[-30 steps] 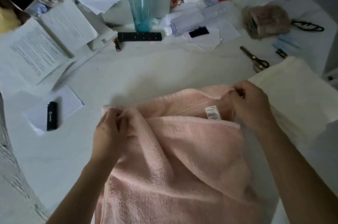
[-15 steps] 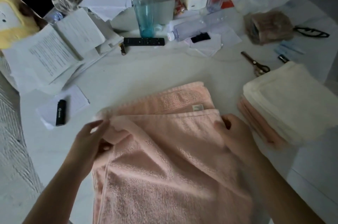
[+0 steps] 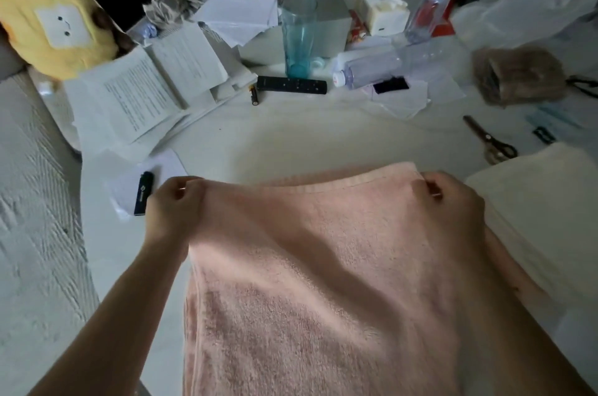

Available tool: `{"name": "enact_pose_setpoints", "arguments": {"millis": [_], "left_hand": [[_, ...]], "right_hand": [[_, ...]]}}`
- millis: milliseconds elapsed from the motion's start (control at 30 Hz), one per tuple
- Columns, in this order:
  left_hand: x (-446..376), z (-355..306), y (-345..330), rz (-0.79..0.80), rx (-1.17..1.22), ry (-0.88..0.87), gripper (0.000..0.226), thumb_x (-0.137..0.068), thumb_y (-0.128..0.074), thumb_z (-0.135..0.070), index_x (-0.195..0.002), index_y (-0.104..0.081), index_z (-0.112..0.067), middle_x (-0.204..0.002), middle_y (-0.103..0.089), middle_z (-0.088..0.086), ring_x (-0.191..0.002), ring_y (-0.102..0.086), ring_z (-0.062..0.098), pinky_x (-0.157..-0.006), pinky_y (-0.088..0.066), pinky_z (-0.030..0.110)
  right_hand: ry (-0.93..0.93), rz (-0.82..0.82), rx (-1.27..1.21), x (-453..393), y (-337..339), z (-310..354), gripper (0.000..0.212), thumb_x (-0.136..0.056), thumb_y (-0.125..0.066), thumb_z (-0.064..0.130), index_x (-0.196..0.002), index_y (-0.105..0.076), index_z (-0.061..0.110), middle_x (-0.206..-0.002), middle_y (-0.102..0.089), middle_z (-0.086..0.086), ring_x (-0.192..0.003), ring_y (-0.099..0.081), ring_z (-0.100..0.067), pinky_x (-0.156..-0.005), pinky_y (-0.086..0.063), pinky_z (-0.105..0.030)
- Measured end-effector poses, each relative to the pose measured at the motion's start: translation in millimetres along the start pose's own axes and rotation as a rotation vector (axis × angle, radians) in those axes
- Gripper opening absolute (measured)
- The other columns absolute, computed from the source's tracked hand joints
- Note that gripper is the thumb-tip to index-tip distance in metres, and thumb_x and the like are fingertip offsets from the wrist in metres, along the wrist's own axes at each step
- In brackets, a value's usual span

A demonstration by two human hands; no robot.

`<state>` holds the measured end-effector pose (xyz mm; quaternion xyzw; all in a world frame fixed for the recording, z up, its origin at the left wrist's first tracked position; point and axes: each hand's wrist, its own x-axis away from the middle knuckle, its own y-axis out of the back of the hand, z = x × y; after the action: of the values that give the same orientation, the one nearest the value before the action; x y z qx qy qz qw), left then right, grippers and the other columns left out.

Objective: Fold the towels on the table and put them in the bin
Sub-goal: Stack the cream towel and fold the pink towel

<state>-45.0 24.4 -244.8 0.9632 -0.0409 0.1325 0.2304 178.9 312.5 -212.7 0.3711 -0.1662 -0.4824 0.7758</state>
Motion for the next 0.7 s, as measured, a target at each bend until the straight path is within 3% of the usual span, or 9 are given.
{"name": "enact_pose_setpoints", "arguments": {"millis": [67, 133, 200, 300, 367, 467, 533, 600, 700], "left_hand": [[-3.4, 15.8, -1.9, -0.029, -0.058, 0.05, 0.015, -0.093, -0.061, -0.024, -0.103, -0.071, -0.02, -0.09, -0.072, 0.004, -0.088, -0.067, 0.029, -0.068, -0.049, 0.031], [2.7, 28.7, 3.5, -0.037, -0.042, 0.051, 0.023, -0.094, -0.061, -0.026, -0.115, -0.068, -0.019, -0.1, -0.072, 0.009, -0.081, -0.066, 0.02, -0.069, -0.051, 0.033], [13.9, 37.7, 12.0, 0.019, -0.002, 0.037, 0.031, -0.094, -0.062, -0.034, -0.122, -0.064, -0.023, -0.1, -0.072, 0.006, -0.084, -0.068, 0.017, -0.072, -0.056, 0.035], [29.7, 45.2, 24.1, 0.149, -0.012, 0.096, 0.048, -0.089, -0.068, -0.047, -0.13, -0.057, -0.024, -0.1, -0.071, 0.0, -0.091, -0.07, 0.019, -0.079, -0.059, 0.044], [36.3, 44.5, 27.0, 0.189, -0.062, 0.098, 0.04, -0.088, -0.071, -0.042, -0.12, -0.062, -0.021, -0.095, -0.073, 0.001, -0.088, -0.071, 0.021, -0.076, -0.059, 0.042], [34.5, 34.5, 30.2, 0.156, -0.053, 0.0, 0.015, -0.09, -0.069, -0.037, -0.093, -0.071, -0.023, -0.073, -0.075, -0.005, -0.073, -0.071, 0.016, -0.059, -0.053, 0.03], [27.8, 21.4, 33.1, 0.088, 0.046, -0.083, 0.017, -0.09, -0.068, -0.041, -0.088, -0.07, -0.025, -0.07, -0.073, -0.012, -0.061, -0.063, 0.005, -0.055, -0.05, 0.026], [17.2, 11.3, 32.0, -0.017, 0.044, -0.15, 0.019, -0.088, -0.064, -0.047, -0.088, -0.067, -0.028, -0.067, -0.068, -0.013, -0.056, -0.055, 0.001, -0.056, -0.046, 0.03], [3.3, 8.2, 17.1, -0.023, -0.059, -0.118, 0.027, -0.092, -0.057, -0.048, -0.09, -0.062, -0.021, -0.076, -0.068, -0.005, -0.068, -0.061, 0.015, -0.062, -0.05, 0.037]], "right_hand": [[0.013, 0.036, -0.019, -16.8, -19.1, 8.8, 0.021, -0.086, -0.054, 0.029, -0.089, -0.071, 0.016, -0.076, -0.069, 0.006, -0.072, -0.061, -0.017, -0.063, -0.04, -0.026], [-0.003, 0.127, 0.044, -29.3, -38.7, 9.6, 0.019, -0.091, -0.056, 0.025, -0.092, -0.07, 0.013, -0.08, -0.068, 0.001, -0.08, -0.064, -0.024, -0.065, -0.04, -0.028], [-0.091, 0.244, 0.107, -33.0, -47.2, 1.4, 0.021, -0.093, -0.057, 0.031, -0.1, -0.069, 0.015, -0.088, -0.068, -0.001, -0.088, -0.065, -0.026, -0.069, -0.044, -0.029], [-0.15, 0.275, 0.096, -21.9, -33.7, -15.4, 0.021, -0.086, -0.063, 0.037, -0.103, -0.066, 0.025, -0.09, -0.067, 0.008, -0.082, -0.062, -0.016, -0.071, -0.043, -0.028], [-0.13, 0.311, 0.082, -9.8, -17.2, -22.3, 0.012, -0.082, -0.063, 0.038, -0.089, -0.063, 0.027, -0.075, -0.064, 0.013, -0.068, -0.06, -0.013, -0.062, -0.042, -0.028], [-0.083, 0.42, 0.017, 5.3, 0.5, -23.2, 0.028, -0.083, -0.058, 0.03, -0.064, -0.047, 0.014, -0.051, -0.041, 0.009, -0.049, -0.041, -0.014, -0.045, -0.028, -0.026], [-0.041, 0.37, -0.061, 1.4, 6.5, -16.2, 0.028, -0.085, -0.055, 0.029, -0.068, -0.046, 0.009, -0.053, -0.037, 0.009, -0.047, -0.034, -0.006, -0.04, -0.023, -0.02], [-0.027, 0.247, -0.159, -11.3, 3.9, -9.7, 0.023, -0.086, -0.054, 0.03, -0.074, -0.05, 0.01, -0.057, -0.041, 0.012, -0.05, -0.034, -0.002, -0.044, -0.027, -0.024], [-0.088, 0.156, -0.198, -26.1, -16.0, -11.6, 0.023, -0.09, -0.053, 0.025, -0.078, -0.053, 0.005, -0.064, -0.047, 0.001, -0.058, -0.041, -0.011, -0.052, -0.031, -0.03]]}}
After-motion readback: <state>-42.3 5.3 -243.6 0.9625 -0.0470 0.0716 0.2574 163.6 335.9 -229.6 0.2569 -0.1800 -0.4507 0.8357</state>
